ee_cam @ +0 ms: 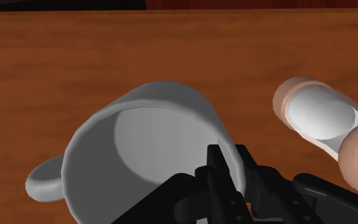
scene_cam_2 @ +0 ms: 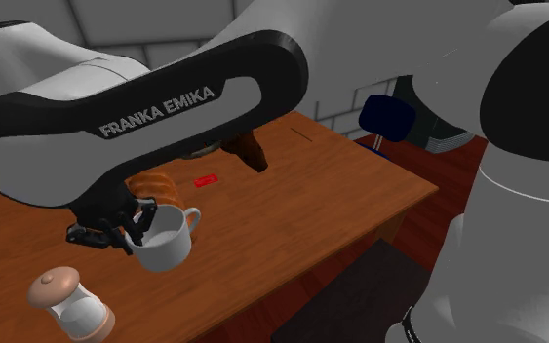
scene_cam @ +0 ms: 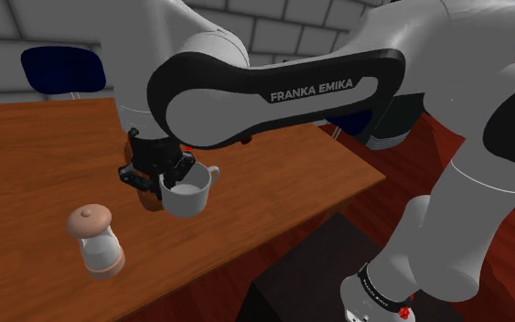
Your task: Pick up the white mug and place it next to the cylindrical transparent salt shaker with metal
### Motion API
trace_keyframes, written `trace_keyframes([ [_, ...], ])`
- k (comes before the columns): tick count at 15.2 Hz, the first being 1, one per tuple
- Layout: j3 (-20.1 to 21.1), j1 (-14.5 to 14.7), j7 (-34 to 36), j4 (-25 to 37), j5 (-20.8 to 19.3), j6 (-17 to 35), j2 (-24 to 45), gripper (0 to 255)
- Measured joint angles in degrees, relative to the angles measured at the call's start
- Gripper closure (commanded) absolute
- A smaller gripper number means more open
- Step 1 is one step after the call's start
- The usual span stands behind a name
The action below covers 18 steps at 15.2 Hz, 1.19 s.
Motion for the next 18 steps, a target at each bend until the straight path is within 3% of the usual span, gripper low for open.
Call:
trace_keyframes([
  [18,-0.62,0.29,2.4,-9.27,-2.58,12.7,3.97,255],
])
